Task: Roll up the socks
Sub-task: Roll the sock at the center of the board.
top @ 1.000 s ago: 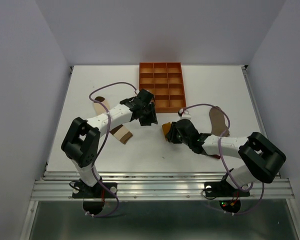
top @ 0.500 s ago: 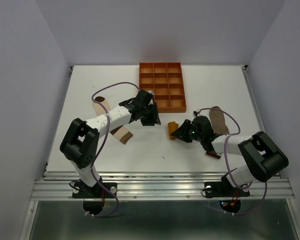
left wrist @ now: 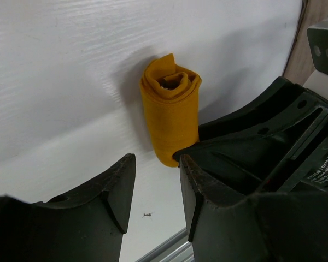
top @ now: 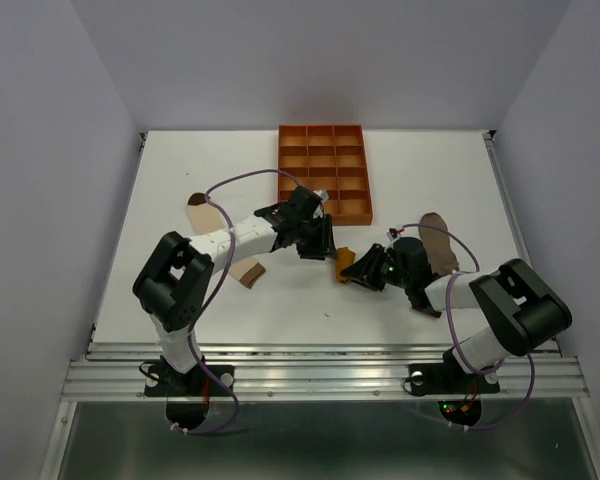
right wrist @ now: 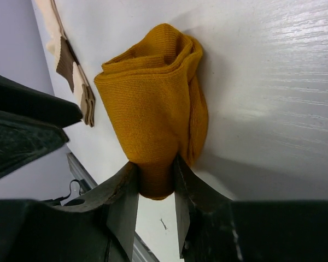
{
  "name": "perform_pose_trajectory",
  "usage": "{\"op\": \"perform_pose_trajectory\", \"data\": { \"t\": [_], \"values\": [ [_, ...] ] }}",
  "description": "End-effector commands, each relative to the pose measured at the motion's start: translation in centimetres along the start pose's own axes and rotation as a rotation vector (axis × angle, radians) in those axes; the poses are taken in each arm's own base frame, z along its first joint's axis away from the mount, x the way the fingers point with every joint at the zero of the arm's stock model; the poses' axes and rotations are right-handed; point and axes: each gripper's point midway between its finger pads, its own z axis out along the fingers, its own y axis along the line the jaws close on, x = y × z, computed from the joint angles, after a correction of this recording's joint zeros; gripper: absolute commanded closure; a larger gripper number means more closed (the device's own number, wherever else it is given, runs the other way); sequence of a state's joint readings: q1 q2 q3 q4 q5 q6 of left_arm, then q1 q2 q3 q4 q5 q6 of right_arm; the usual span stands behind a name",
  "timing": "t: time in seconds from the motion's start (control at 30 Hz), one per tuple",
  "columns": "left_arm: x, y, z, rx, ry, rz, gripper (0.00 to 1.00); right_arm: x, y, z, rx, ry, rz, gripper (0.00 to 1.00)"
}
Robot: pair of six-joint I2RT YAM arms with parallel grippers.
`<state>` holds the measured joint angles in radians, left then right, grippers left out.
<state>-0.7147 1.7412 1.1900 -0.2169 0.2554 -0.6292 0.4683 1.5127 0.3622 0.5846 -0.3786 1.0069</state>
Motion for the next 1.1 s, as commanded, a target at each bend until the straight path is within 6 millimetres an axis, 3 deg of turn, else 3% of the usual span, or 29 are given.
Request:
{"op": "perform_pose_trajectory", "data": {
  "t": [0.0, 0.3, 0.57, 0.93, 1.07],
  "values": [
    [-0.6, -2.6, 0.6, 0.088, 0.008, 0.037, 0.51, 2.5, -3.2, -0.5, 0.1, 0.081, 0.057, 0.99],
    [0.1, -3.2, 2.7, 0.097, 0.032, 0.02, 0.5, 2.7, -3.7, -0.5, 0.111, 0.091, 0.04, 0.99],
    [-1.8, -4.1, 2.9, 0.099, -0.018, 0.014, 0.49, 3.0, -4.3, -0.4, 0.123, 0.102, 0.025, 0.99],
    [-0.3, -1.3, 5.0, -0.055, 0.031, 0.051, 0.49, 2.7, -4.2, -0.2, 0.118, 0.105, 0.014, 0.99],
    [0.2, -1.6, 5.6, -0.063, 0.039, 0.072, 0.5, 2.7, -4.2, -0.1, 0.116, 0.113, 0.005, 0.99]
  ]
}}
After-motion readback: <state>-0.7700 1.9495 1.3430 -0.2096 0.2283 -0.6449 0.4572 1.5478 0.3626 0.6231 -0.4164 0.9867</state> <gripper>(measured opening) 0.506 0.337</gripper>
